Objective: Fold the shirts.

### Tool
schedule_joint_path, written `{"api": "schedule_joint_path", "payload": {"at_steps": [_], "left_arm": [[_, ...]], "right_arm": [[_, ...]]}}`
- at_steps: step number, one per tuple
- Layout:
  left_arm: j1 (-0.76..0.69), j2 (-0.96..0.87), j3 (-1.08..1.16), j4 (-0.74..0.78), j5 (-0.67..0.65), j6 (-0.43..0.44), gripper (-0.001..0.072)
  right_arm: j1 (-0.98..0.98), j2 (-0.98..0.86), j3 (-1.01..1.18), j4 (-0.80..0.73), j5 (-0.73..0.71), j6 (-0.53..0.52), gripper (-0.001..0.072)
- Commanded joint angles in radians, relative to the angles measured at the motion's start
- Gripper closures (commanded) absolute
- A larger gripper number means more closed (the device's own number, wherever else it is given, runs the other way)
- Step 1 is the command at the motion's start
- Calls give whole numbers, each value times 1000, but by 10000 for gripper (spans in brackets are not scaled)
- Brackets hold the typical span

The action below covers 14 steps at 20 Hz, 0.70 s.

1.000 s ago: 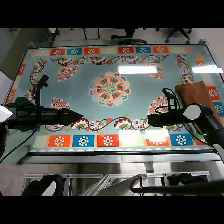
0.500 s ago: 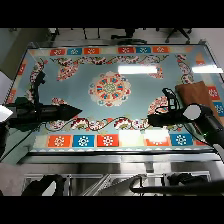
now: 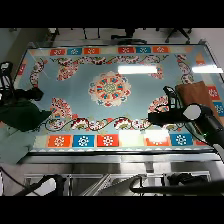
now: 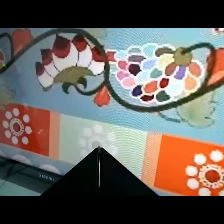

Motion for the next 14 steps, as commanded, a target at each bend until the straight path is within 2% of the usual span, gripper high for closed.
{"api": "schedule_joint_path", "payload": {"at_steps": [1, 2, 8, 9, 11, 14], "left_arm": [[175, -220, 95, 76, 36, -33, 6], [204, -272, 116, 76, 15, -34, 4], [242, -488, 192, 80, -127, -35, 0], [232, -509, 204, 80, -140, -36, 31], [211, -538, 257, 80, -196, -35, 704], [150, -537, 397, 76, -283, -67, 698]], "right_arm": [[-1, -13, 0, -1, -13, 0, 412], [-1, -21, 0, -1, -13, 10, 278], [-1, -75, 0, -4, -50, 23, 267], [-1, -79, 0, -4, -55, 23, 267], [-1, -78, 0, -3, -58, 23, 268], [-1, -77, 0, 4, -57, 24, 272]]}}
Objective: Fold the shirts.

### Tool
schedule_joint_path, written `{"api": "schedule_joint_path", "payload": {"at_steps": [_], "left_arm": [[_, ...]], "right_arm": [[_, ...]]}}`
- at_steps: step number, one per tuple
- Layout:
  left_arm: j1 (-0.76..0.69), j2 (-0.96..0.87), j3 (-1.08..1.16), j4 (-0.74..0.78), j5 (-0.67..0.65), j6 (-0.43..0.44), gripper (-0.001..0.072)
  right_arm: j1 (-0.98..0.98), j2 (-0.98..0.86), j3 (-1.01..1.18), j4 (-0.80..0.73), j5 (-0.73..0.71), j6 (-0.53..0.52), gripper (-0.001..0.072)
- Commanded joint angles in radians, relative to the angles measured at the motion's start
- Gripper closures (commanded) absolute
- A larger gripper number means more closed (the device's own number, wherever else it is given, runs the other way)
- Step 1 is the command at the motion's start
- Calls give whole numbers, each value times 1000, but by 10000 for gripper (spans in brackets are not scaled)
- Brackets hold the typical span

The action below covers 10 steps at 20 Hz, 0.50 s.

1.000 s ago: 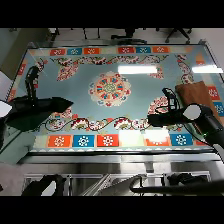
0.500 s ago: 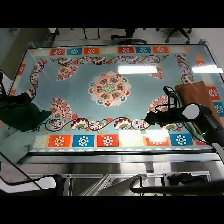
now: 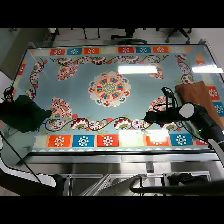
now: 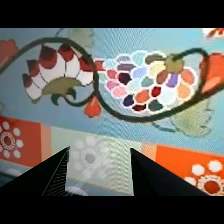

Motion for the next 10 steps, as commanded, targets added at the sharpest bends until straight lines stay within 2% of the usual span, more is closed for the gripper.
{"api": "schedule_joint_path", "payload": {"at_steps": [1, 4, 6, 8, 10], "left_arm": [[-68, -8, 160, -3, -112, -40, 697], [-164, 50, 340, -100, -187, -58, 698], [-255, 123, 431, -284, -249, -58, 698], [-340, 179, 465, -418, -321, -58, 697], [-456, 232, 453, -477, -365, -60, 697]], "right_arm": [[0, -3, 0, 21, -4, 1, 272], [0, -1, 6, 25, -5, 1, 273], [0, 7, 31, 19, -4, 0, 274], [-1, 22, 64, 13, -5, -14, 275], [0, 41, 103, -33, 0, -14, 275]]}}
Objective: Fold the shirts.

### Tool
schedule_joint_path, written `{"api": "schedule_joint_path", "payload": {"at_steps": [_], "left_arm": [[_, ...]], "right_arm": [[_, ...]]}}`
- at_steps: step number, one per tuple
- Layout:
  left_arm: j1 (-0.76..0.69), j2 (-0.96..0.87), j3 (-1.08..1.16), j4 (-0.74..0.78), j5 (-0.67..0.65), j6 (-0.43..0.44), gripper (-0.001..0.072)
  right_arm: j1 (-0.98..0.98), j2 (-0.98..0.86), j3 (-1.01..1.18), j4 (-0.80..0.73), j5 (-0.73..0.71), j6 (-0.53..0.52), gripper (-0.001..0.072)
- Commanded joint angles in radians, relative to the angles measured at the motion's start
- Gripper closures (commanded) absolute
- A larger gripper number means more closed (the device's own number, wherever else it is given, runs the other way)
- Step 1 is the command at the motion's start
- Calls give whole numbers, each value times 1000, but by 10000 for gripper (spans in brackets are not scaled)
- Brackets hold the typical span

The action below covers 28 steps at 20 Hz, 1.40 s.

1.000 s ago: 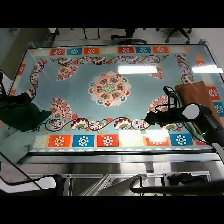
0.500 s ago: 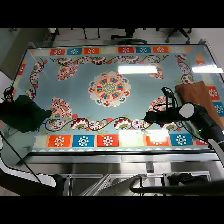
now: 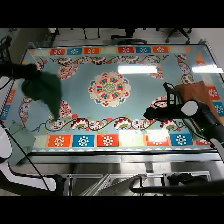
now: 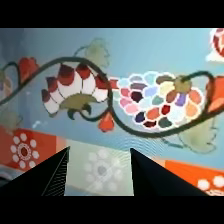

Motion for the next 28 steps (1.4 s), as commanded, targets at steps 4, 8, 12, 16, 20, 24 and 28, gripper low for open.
{"api": "schedule_joint_path", "payload": {"at_steps": [4, 8, 12, 16, 20, 24, 28], "left_arm": [[-362, 129, -108, -111, -77, -15, 697], [-523, 82, -270, -113, 113, -15, 690], [-565, -22, -294, -116, 208, -48, 10], [-444, -61, -171, -115, -72, -108, 10], [-312, 23, -263, -122, -274, -153, 10], [-327, 222, -708, -122, -156, -102, 10], [-452, 335, -1084, -130, 72, -91, 10]], "right_arm": [[0, 74, 58, -61, 14, -10, 274], [0, 62, 56, -61, 48, -6, 274], [0, 4, 56, -57, 48, -6, 274], [-77, -8, 61, -57, 63, 40, 275], [-374, -29, 62, -56, 209, -21, 275], [-601, -96, 45, -35, 329, -137, 274], [-612, -134, -64, 152, 295, -235, 274]]}}
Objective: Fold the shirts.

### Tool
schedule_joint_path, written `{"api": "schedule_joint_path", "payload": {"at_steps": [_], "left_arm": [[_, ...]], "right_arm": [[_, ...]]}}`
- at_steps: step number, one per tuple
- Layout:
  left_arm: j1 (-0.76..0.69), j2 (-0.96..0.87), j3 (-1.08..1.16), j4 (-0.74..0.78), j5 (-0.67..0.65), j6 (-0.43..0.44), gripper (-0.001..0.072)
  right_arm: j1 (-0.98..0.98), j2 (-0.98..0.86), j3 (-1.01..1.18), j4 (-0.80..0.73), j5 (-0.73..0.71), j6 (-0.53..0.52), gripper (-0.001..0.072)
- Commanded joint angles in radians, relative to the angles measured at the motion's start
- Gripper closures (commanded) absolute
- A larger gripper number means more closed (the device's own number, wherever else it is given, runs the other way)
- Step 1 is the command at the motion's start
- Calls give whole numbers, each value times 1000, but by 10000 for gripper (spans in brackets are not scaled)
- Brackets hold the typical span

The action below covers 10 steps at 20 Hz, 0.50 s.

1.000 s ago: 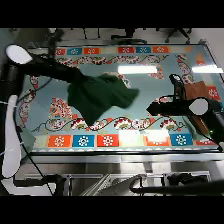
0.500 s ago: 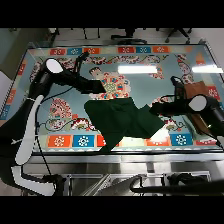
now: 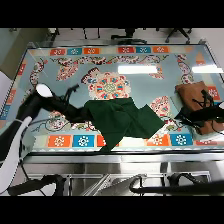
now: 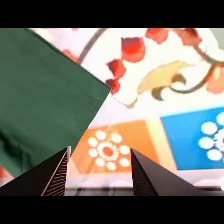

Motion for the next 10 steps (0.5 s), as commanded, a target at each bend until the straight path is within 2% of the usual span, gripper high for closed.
{"api": "schedule_joint_path", "payload": {"at_steps": [1, 3, 6, 10], "left_arm": [[-107, 89, -309, -30, 219, 24, 10], [-189, 88, -396, -119, 344, 53, 10], [-277, 72, -449, -237, 507, 95, 10], [-339, -42, -375, -236, 542, 95, 11]], "right_arm": [[-27, -34, -103, 172, -17, -105, 273], [8, -58, -175, 230, -72, -135, 273], [93, -118, -217, 236, -136, -149, 273], [219, -190, -217, 291, -248, -174, 274]]}}
